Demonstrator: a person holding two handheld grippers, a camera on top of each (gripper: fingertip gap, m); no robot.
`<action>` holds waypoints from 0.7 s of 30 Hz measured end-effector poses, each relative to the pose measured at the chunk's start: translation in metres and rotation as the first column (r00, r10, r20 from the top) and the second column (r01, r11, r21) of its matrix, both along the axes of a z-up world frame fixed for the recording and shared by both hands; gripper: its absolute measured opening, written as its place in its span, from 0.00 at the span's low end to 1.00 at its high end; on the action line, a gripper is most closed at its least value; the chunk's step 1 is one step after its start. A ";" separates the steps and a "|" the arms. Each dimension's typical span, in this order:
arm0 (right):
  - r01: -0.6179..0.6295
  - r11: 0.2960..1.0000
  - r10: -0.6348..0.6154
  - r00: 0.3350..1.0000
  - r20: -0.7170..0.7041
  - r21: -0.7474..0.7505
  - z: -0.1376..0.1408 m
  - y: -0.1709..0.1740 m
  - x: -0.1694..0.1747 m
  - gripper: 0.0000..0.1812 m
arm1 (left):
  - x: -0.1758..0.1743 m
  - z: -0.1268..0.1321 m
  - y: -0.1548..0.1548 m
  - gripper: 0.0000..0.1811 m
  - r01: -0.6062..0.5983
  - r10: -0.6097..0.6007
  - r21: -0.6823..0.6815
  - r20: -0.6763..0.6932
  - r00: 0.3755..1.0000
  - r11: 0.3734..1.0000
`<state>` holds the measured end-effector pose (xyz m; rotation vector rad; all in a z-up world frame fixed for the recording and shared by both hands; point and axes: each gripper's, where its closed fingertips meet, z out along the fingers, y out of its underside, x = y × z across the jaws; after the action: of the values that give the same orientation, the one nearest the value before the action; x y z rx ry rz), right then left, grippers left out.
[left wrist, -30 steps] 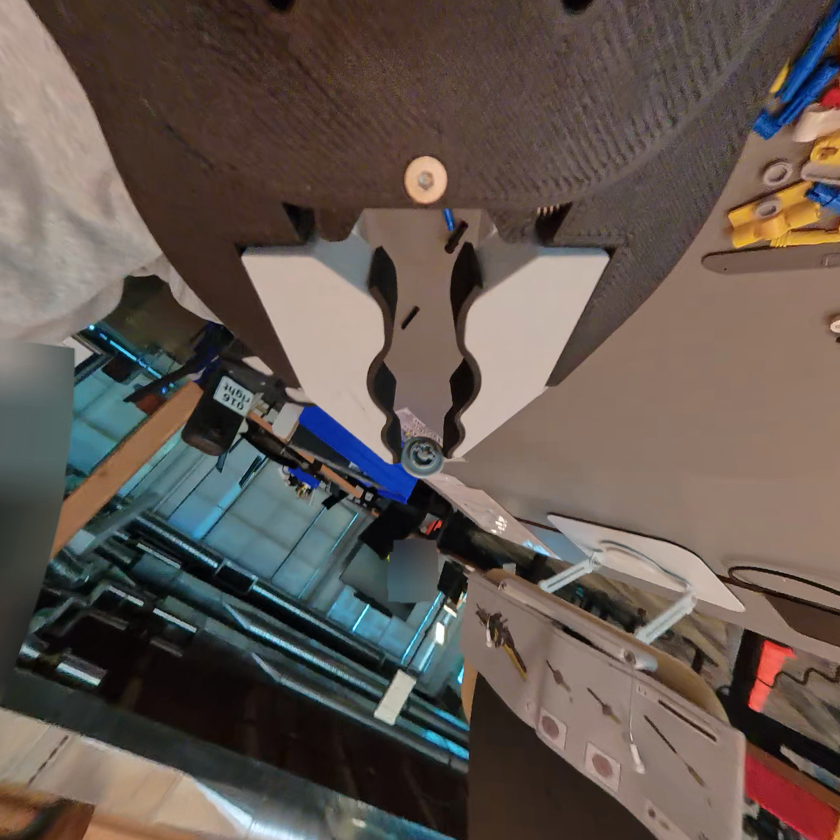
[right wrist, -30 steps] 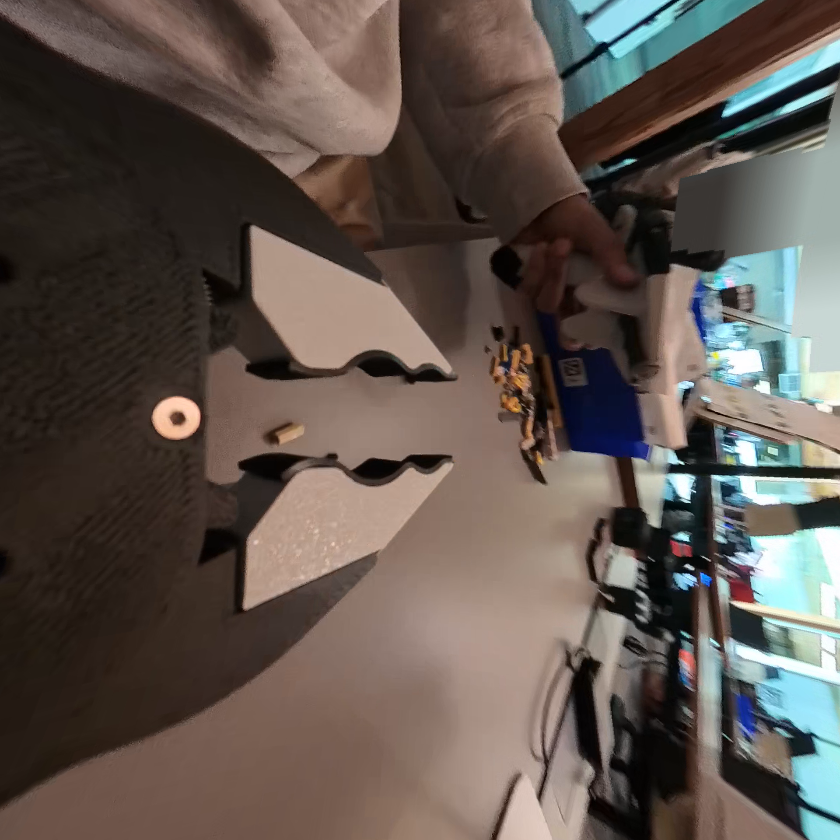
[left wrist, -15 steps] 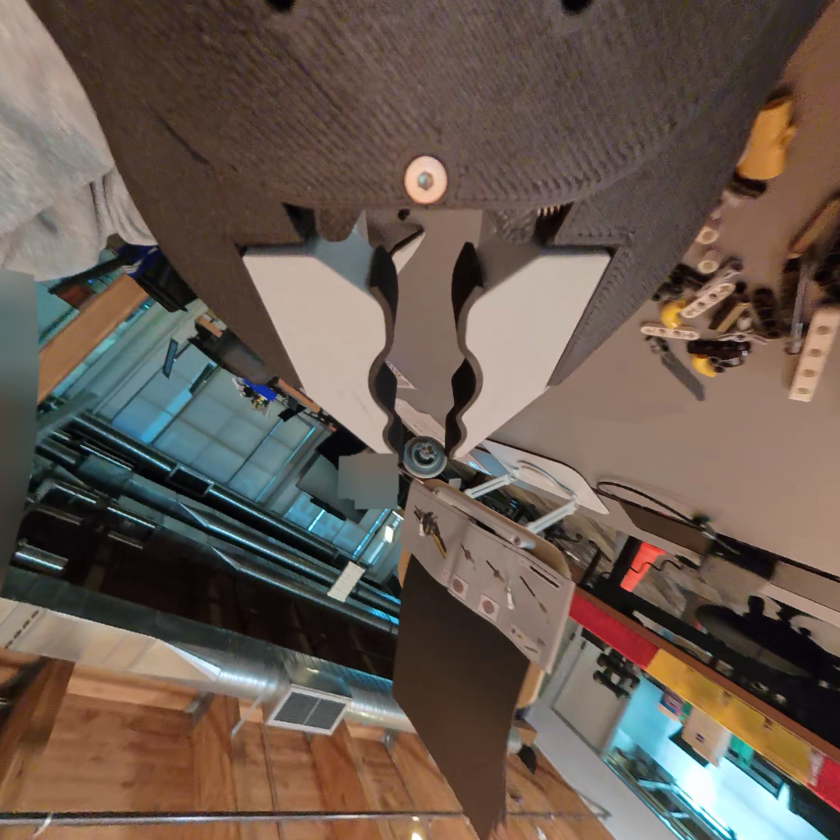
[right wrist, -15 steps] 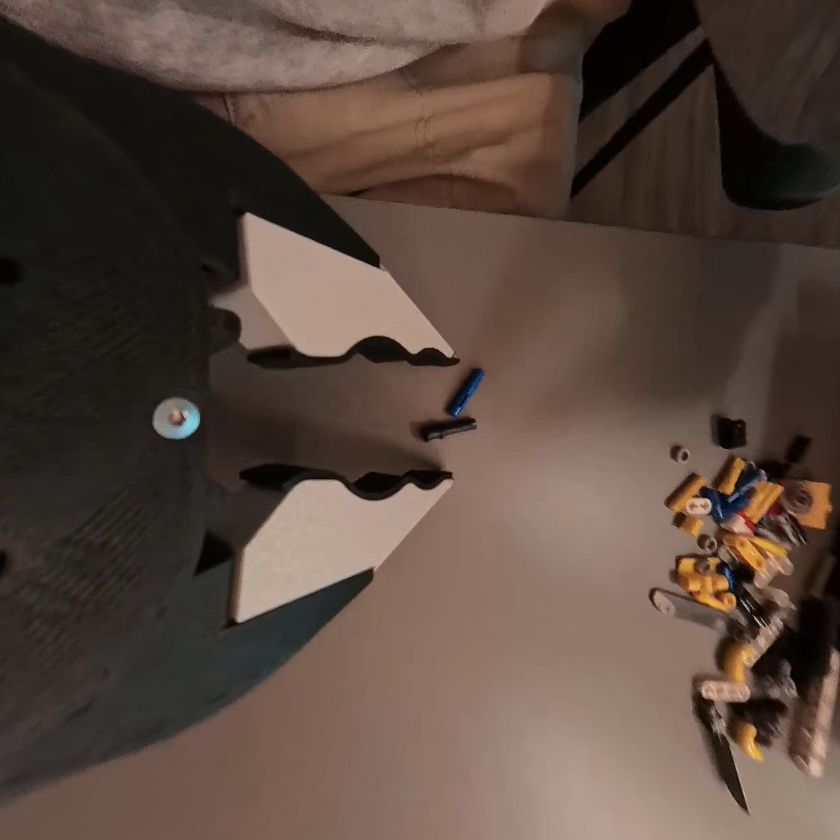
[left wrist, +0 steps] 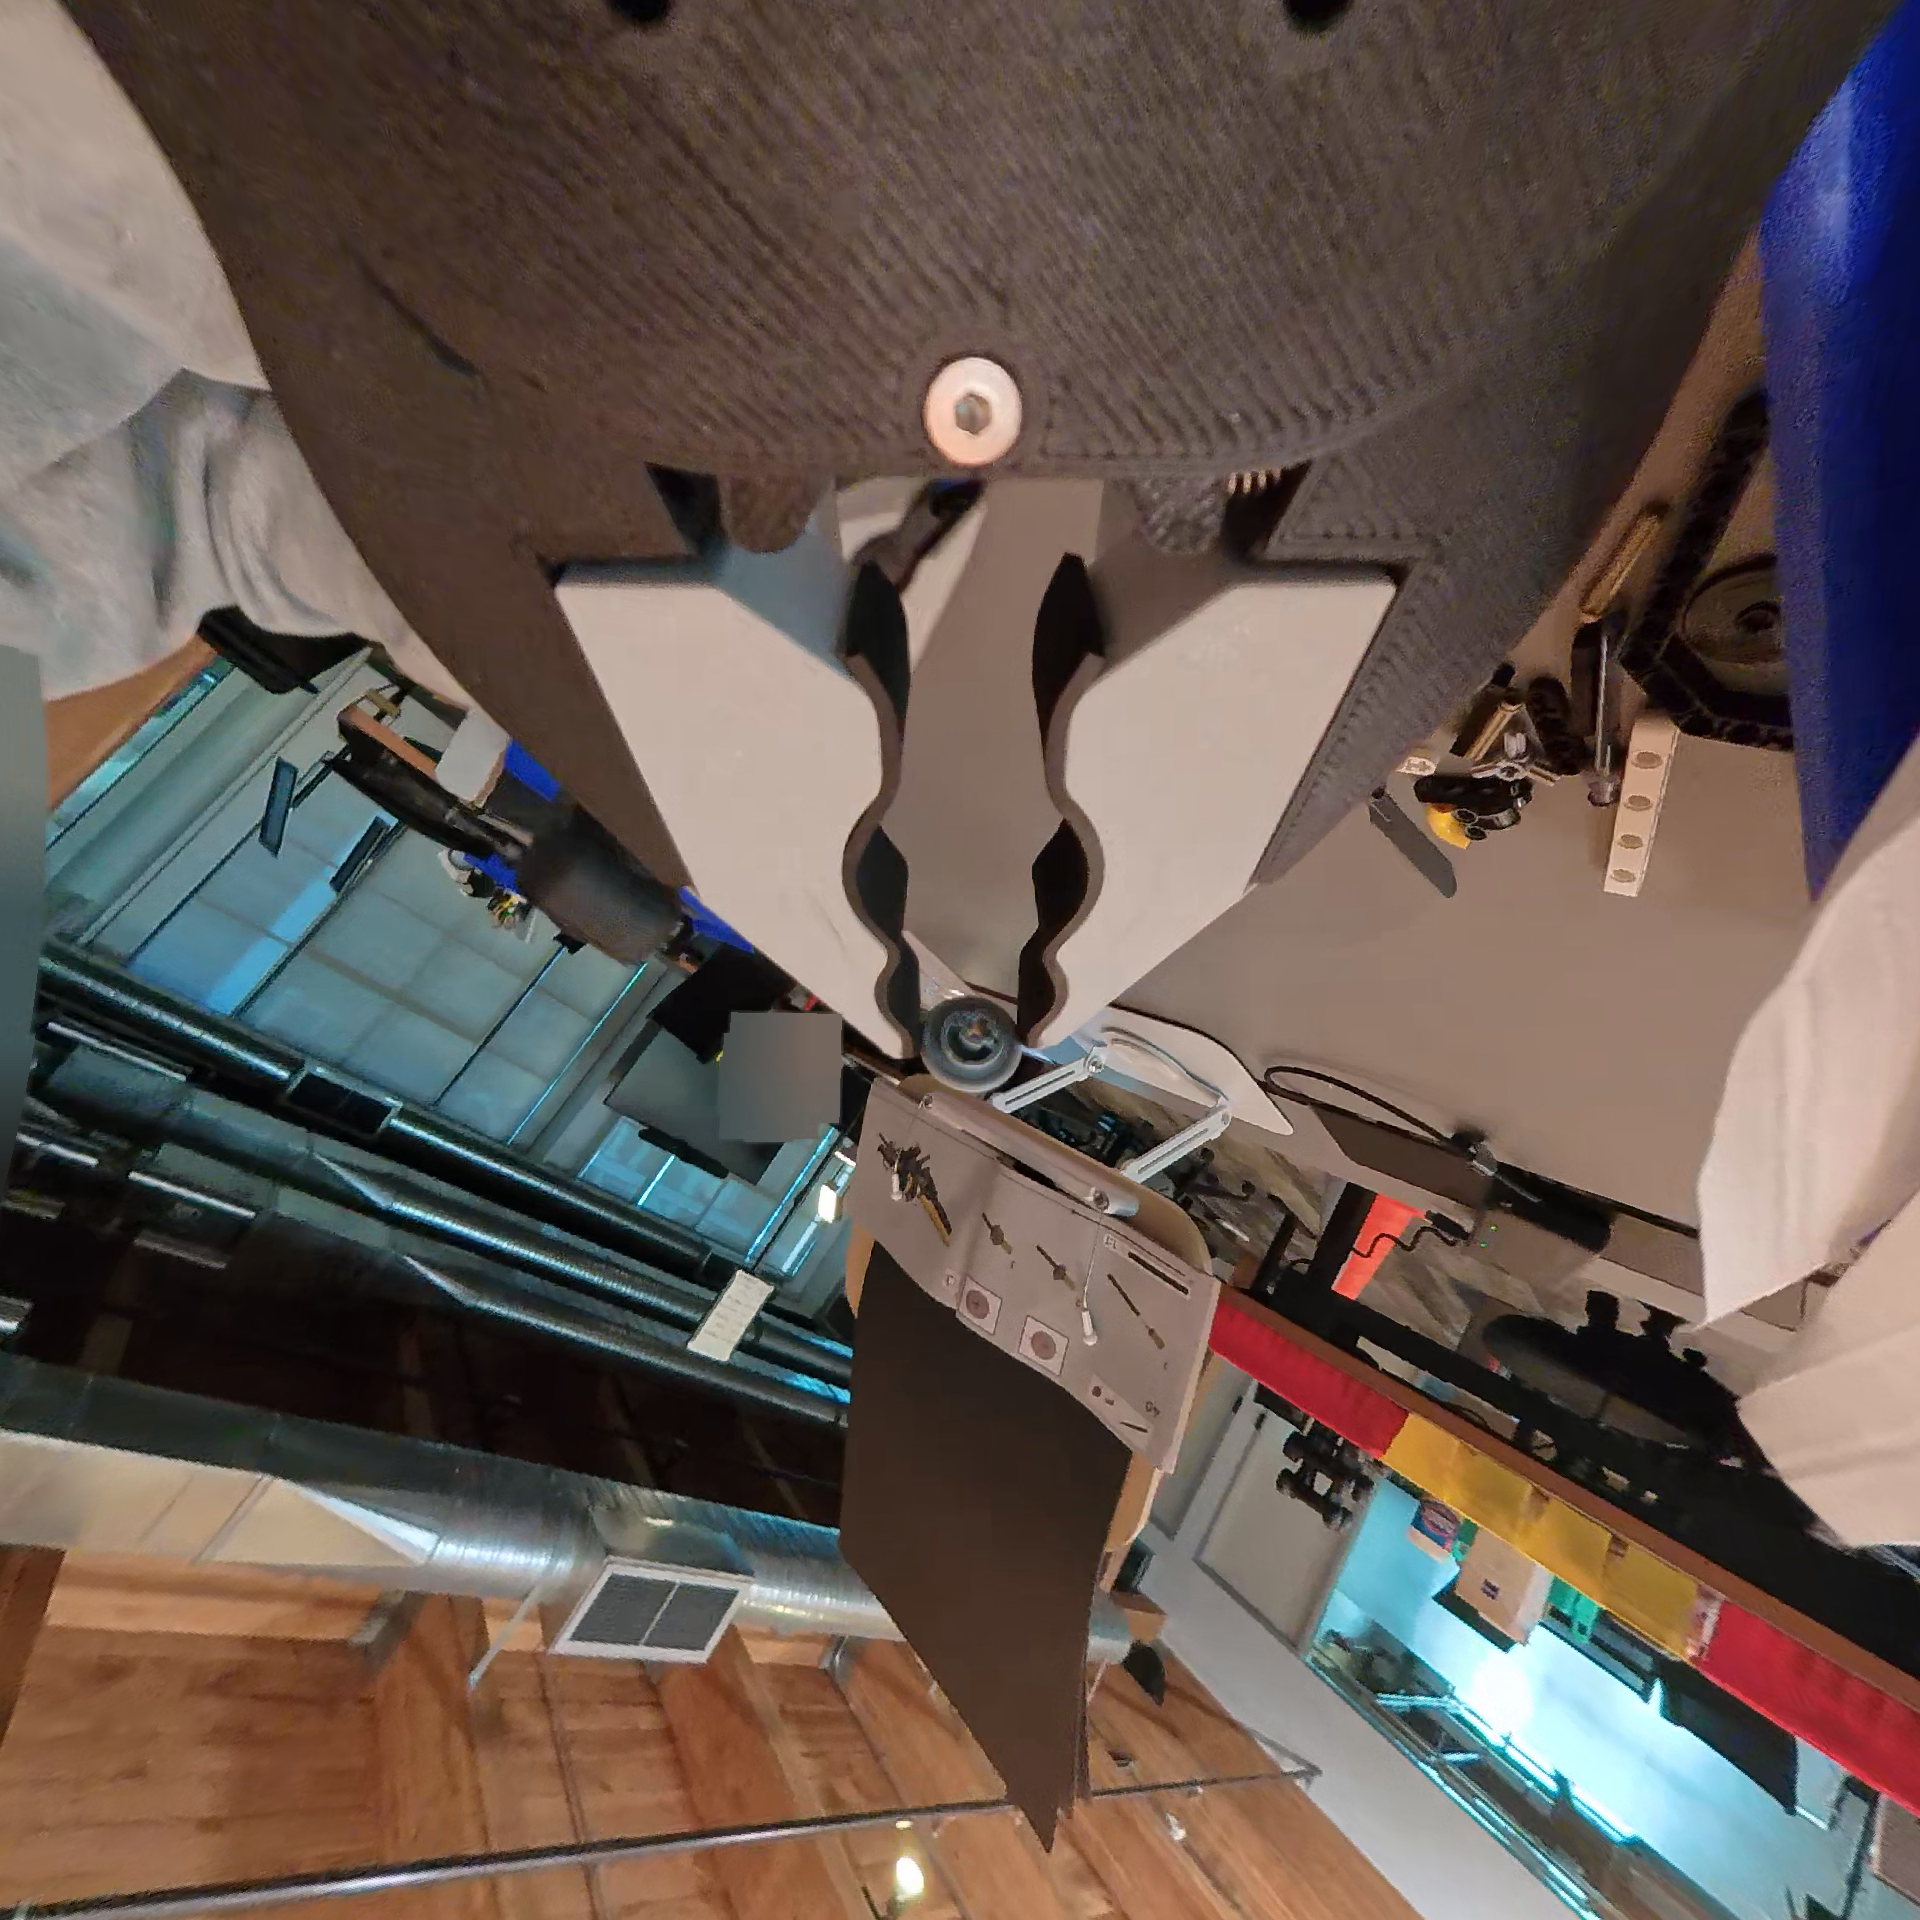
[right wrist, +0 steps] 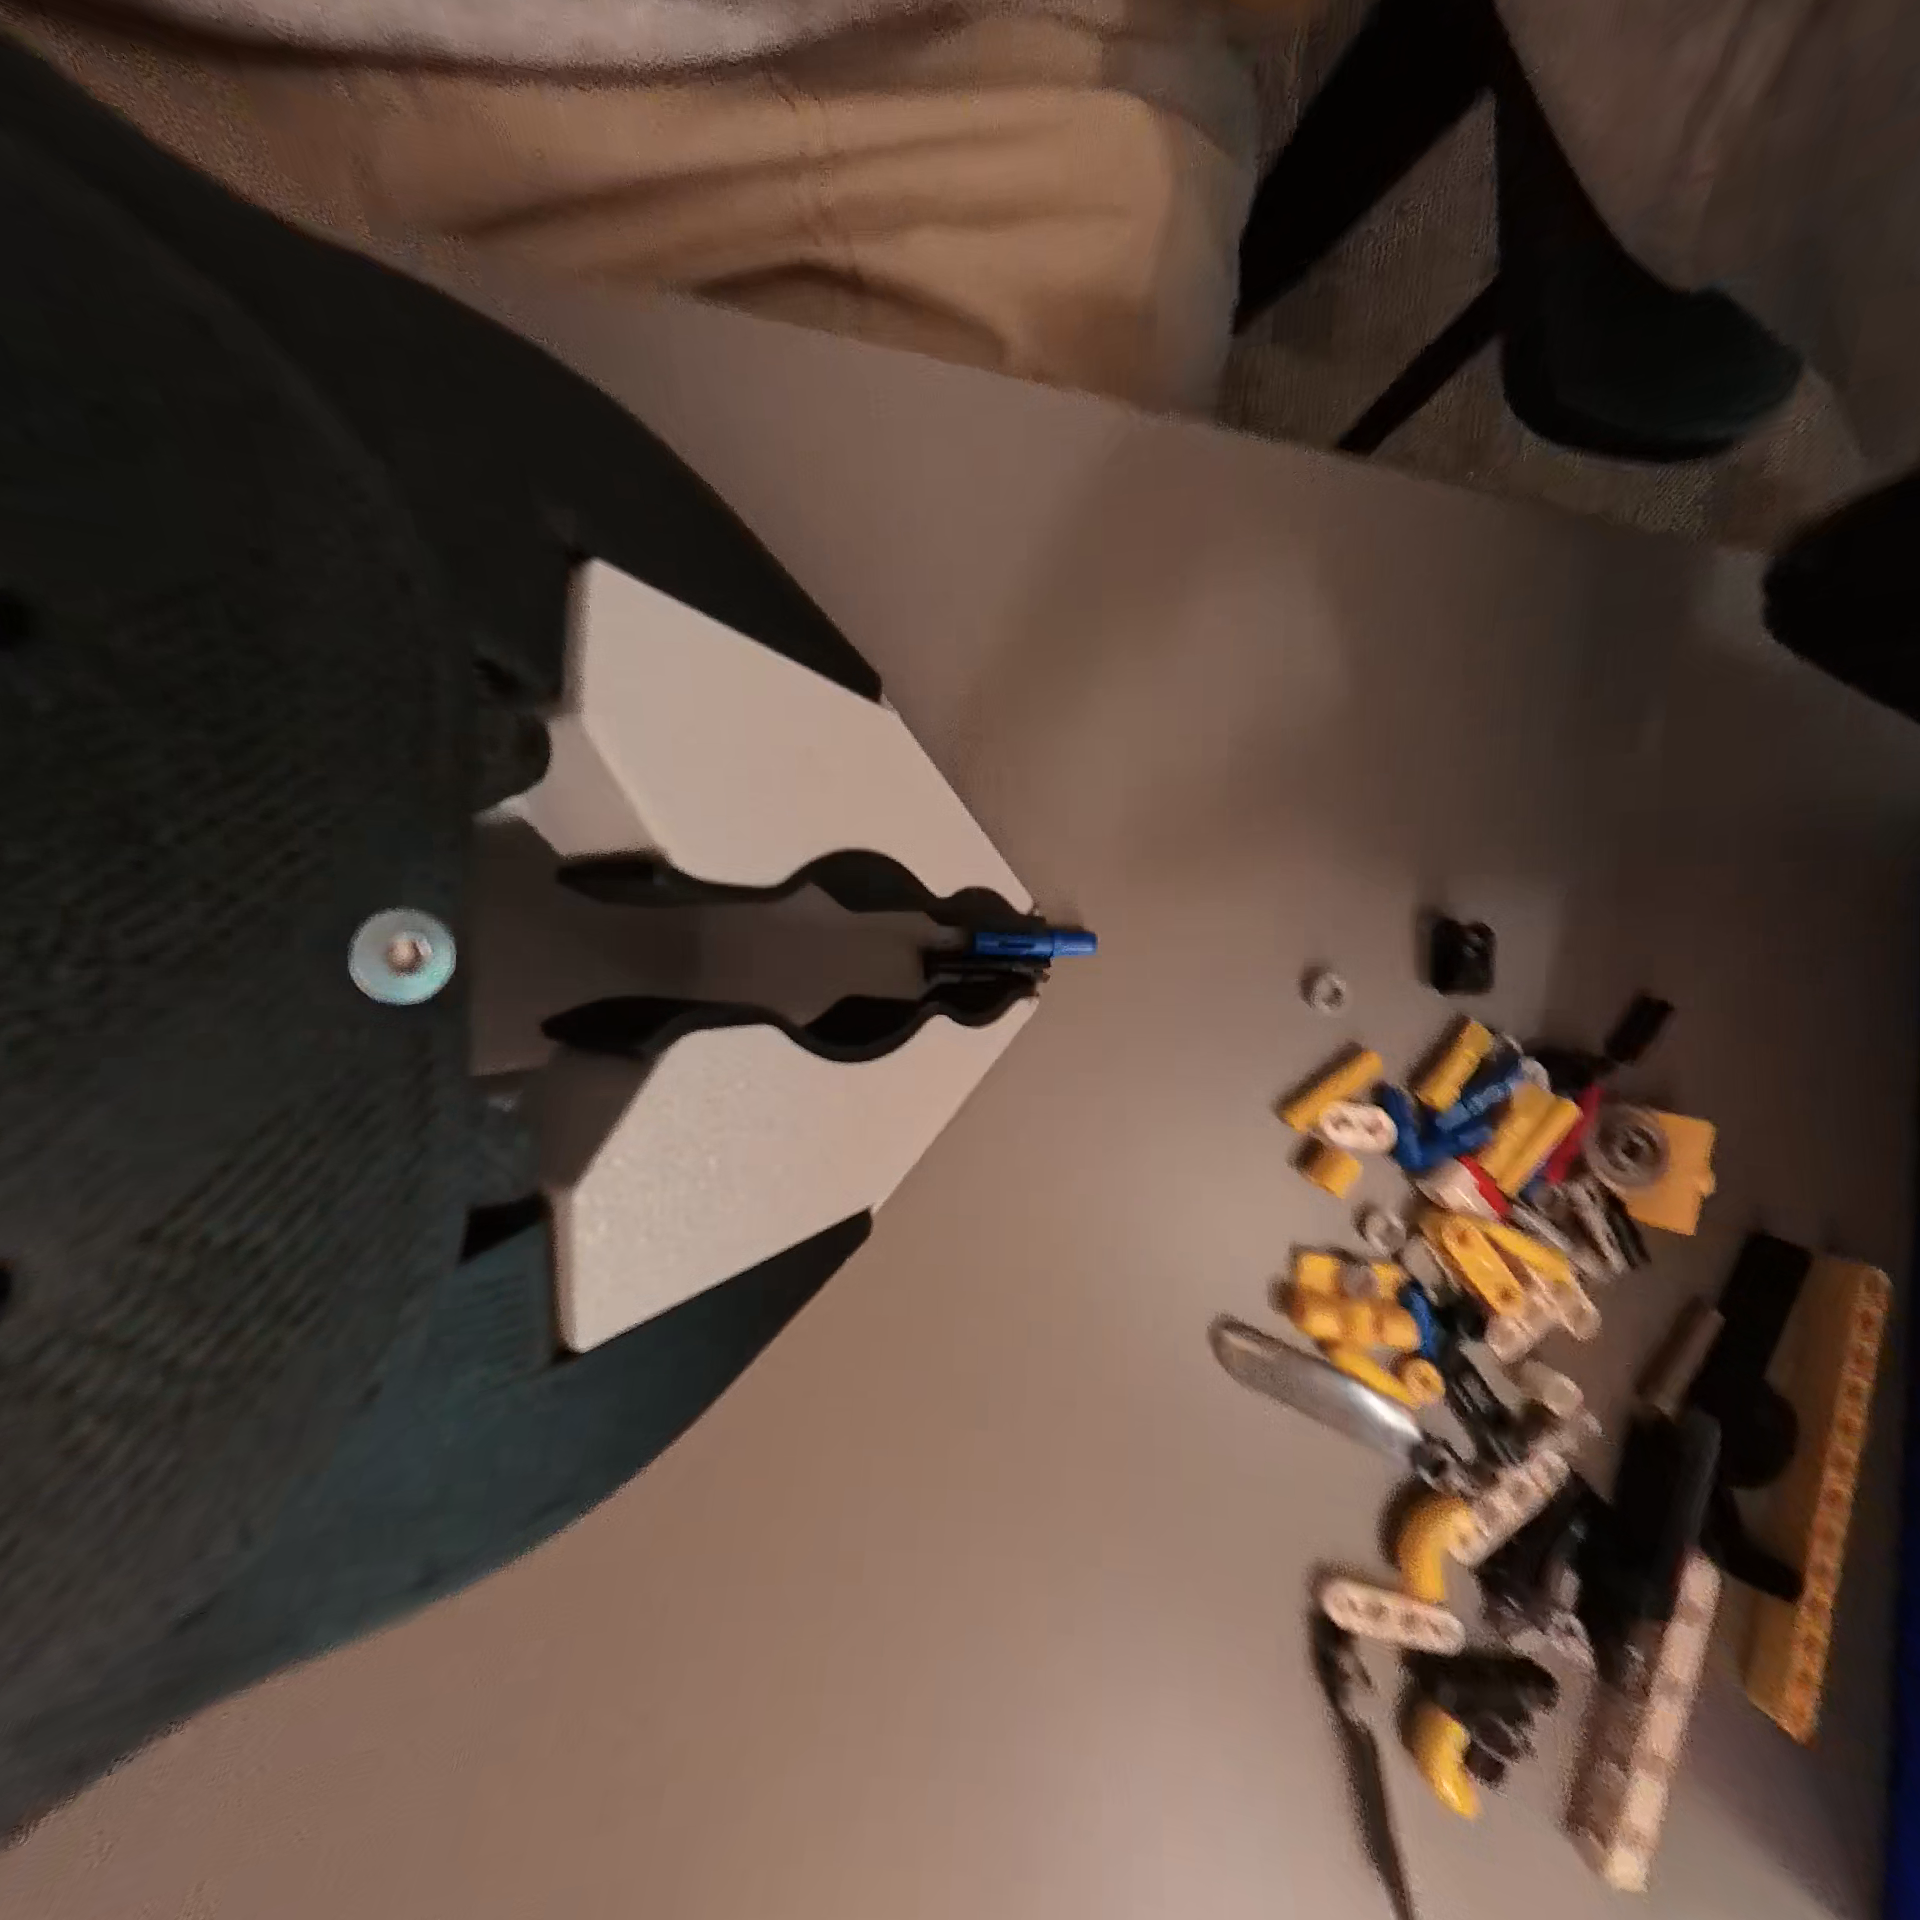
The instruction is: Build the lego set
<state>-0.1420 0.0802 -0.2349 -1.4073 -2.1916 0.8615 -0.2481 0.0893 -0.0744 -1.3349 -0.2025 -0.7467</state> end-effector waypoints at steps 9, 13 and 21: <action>0.058 0.998 -0.058 0.998 -0.006 0.005 0.022 0.035 -0.082 0.00 | 0.006 -0.001 0.000 0.10 0.025 -0.025 0.010 -0.018 1.000 1.000; 0.162 0.985 -0.168 0.981 -0.102 -0.059 0.053 0.069 -0.072 0.01 | 0.008 -0.003 0.000 0.09 0.034 -0.034 0.012 -0.017 0.999 0.999; 0.228 0.947 -0.258 0.960 -0.112 -0.225 0.063 0.092 -0.062 0.10 | 0.014 -0.005 0.004 0.09 0.054 -0.054 0.014 -0.012 0.998 0.998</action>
<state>-0.2038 0.1719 -0.1718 -1.6222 -1.8178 1.0882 -0.2341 0.0932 -0.0797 -1.3353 -0.1525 -0.7847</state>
